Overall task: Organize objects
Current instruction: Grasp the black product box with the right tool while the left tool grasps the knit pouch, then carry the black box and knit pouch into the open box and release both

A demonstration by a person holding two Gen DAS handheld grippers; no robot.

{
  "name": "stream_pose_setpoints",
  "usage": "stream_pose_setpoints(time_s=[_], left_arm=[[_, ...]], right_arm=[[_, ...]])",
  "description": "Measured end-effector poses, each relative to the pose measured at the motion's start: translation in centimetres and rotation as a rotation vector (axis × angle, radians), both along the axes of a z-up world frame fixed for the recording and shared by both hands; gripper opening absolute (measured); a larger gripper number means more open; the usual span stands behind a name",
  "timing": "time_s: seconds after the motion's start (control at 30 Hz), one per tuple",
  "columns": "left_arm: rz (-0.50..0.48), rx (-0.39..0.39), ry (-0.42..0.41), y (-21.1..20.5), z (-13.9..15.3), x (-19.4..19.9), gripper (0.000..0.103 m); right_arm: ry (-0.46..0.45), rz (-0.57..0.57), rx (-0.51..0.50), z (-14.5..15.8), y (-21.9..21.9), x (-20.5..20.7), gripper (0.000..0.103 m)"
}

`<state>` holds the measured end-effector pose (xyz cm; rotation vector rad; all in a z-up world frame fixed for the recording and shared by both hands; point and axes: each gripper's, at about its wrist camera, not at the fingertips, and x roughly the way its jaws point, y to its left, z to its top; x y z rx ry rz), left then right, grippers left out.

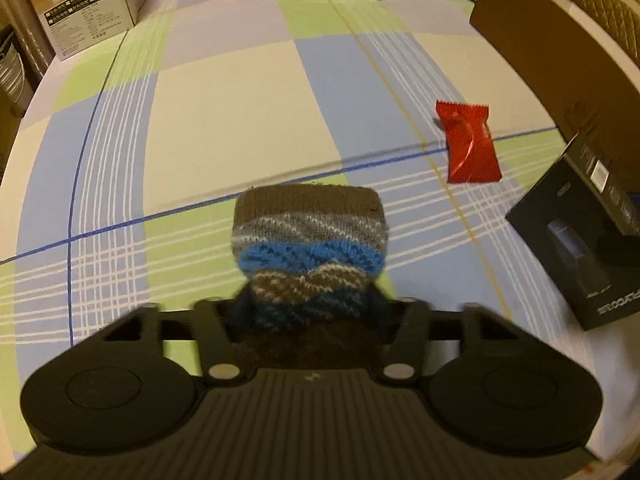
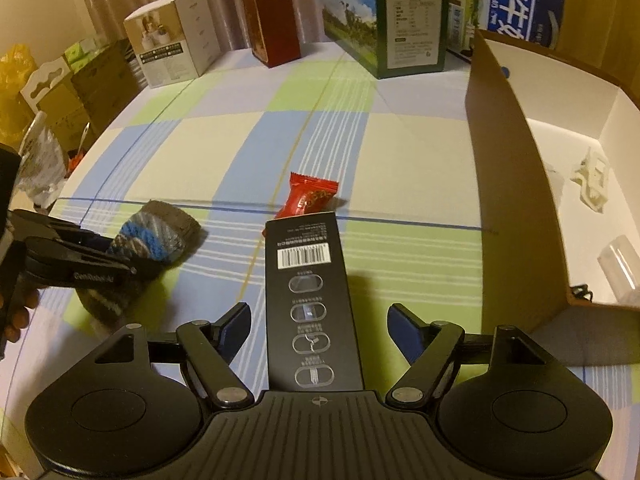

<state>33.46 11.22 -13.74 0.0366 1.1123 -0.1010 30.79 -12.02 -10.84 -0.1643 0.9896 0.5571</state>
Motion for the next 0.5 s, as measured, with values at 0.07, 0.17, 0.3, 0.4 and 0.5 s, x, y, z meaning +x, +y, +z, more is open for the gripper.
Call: stream_pose_setpoints(time_s=[0.07,0.17,0.3,0.4,0.5], left_arm=[[0.021,-0.008,-0.007,0.4,0.4,-0.2,0.029],[0.056,-0.008,-0.015,0.8,1.1,-0.4,0.028],[0.080,-0.015,-0.031,1.0,2.3,-0.9,0.028],[0.089,-0.021,-0.040,0.9,3.2,-1.5,0.029],[0.092,-0.025,-0.047,0.5,3.9,-1.9,0.029]], right_arm=[[-0.003,0.012,-0.010,-0.1,0.3,0.1,0.073],[-0.014,0.031,-0.023,-0.1,0.8,0.2,0.072],[-0.025,0.042,-0.044,-0.3,1.1,0.2,0.070],[-0.019,0.057,-0.057,-0.6,1.3,0.3,0.051],[-0.032,0.066,-0.077,-0.8,1.3,0.0,0.041]])
